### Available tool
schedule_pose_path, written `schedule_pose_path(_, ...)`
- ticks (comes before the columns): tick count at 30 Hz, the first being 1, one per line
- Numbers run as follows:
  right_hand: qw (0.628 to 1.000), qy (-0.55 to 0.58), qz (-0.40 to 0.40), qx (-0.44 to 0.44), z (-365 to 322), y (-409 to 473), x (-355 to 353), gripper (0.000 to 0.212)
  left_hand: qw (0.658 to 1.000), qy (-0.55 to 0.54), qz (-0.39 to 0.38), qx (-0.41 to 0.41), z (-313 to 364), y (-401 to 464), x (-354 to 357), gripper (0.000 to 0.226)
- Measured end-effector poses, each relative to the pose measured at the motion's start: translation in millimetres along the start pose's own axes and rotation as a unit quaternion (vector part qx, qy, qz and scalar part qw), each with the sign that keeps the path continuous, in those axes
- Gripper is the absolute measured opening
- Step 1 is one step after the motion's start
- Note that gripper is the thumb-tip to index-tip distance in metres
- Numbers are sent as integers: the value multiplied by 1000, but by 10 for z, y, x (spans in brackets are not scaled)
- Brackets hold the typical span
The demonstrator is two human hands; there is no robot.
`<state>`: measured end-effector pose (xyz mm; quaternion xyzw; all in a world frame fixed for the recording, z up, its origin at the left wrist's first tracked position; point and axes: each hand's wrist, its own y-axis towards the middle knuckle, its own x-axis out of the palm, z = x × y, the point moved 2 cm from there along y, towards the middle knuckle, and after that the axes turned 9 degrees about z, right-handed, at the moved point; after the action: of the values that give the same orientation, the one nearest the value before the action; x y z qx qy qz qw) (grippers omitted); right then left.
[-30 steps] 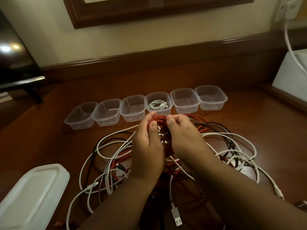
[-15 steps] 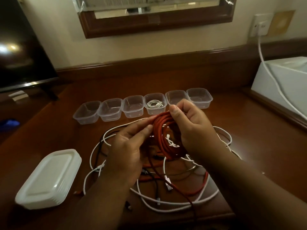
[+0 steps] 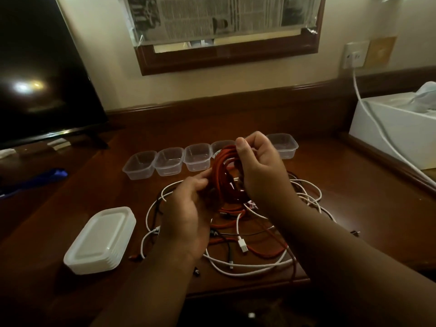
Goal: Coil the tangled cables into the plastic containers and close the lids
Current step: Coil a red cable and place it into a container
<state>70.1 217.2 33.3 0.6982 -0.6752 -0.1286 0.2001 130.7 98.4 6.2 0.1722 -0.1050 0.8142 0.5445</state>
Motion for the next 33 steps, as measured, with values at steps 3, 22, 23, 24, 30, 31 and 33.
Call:
schedule_pose_path(3, 996, -58, -14, -59, 4, -48, 47, 16, 998, -24, -53, -22, 10, -47, 21, 35)
schedule_pose_path(22, 828, -403, -16, -388, 24, 131, -76, 20, 883, 417, -30, 214, 18, 197, -68, 37)
schedule_pose_path(23, 831, -408, -11, -377, 40, 173, -109, 19, 907, 376, -25, 189, 19, 194, -79, 36)
schedule_pose_path(24, 842, -406, -2, -355, 43, 217, -148, 19, 942, 303, -26, 141, 22, 185, -80, 35)
schedule_pose_path(30, 936, -298, -8, -186, 65, 427, -293, 17, 984, -63, -92, -139, 19, 171, -35, 33)
schedule_pose_path(31, 940, -293, -8, -175, 66, 451, -306, 17, 985, -25, -97, -144, 20, 168, -50, 32)
schedule_pose_path(33, 950, -275, 2, -145, 50, 503, -345, 17, 980, 80, -120, -134, 10, 169, -86, 27)
